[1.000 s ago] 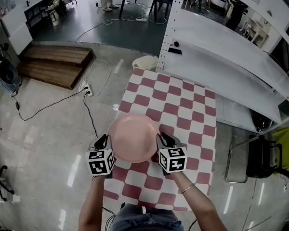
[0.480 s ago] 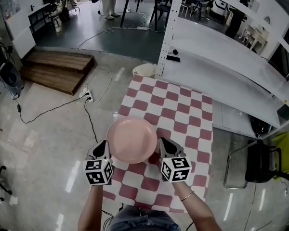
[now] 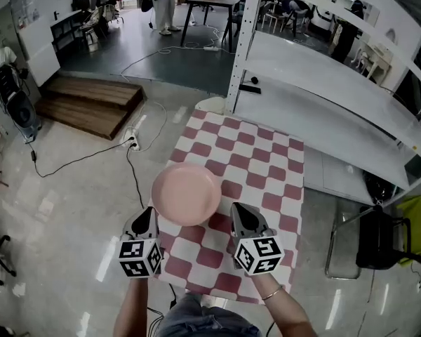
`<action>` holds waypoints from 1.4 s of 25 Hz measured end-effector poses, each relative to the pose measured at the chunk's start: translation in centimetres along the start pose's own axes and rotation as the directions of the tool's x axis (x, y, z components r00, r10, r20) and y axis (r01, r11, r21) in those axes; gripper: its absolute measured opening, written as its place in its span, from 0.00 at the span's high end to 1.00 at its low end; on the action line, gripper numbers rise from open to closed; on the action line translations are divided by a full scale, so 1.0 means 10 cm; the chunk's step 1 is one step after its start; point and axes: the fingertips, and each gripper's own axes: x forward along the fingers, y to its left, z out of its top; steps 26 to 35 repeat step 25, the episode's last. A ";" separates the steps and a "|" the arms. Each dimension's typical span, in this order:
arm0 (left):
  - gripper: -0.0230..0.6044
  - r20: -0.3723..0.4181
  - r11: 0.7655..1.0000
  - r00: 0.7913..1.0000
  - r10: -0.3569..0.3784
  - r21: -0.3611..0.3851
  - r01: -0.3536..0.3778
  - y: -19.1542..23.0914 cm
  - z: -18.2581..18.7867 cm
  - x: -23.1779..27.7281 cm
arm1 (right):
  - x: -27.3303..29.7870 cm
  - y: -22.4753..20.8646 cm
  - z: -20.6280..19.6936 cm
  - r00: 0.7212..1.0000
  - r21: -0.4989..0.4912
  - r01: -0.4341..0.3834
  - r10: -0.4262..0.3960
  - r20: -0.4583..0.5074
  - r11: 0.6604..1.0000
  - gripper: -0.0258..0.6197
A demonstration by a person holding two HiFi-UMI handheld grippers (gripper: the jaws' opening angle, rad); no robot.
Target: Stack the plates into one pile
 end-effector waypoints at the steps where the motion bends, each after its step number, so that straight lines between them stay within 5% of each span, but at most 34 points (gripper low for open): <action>1: 0.94 0.008 1.000 1.000 0.003 0.004 -0.004 -0.03 0.01 -0.07 | -0.06 0.02 0.01 1.000 -0.002 -0.006 0.006 0.009 1.000 0.95; 18: 0.94 0.088 1.000 0.996 0.021 0.020 -0.023 -0.57 -0.04 -1.02 | -0.94 0.41 0.05 0.989 -0.014 -0.116 0.117 0.092 0.993 0.95; 35: 0.94 0.108 0.999 0.994 0.016 0.027 -0.019 -0.69 -0.08 -1.21 | -1.14 0.49 0.07 0.984 -0.025 -0.130 0.132 0.120 0.991 0.95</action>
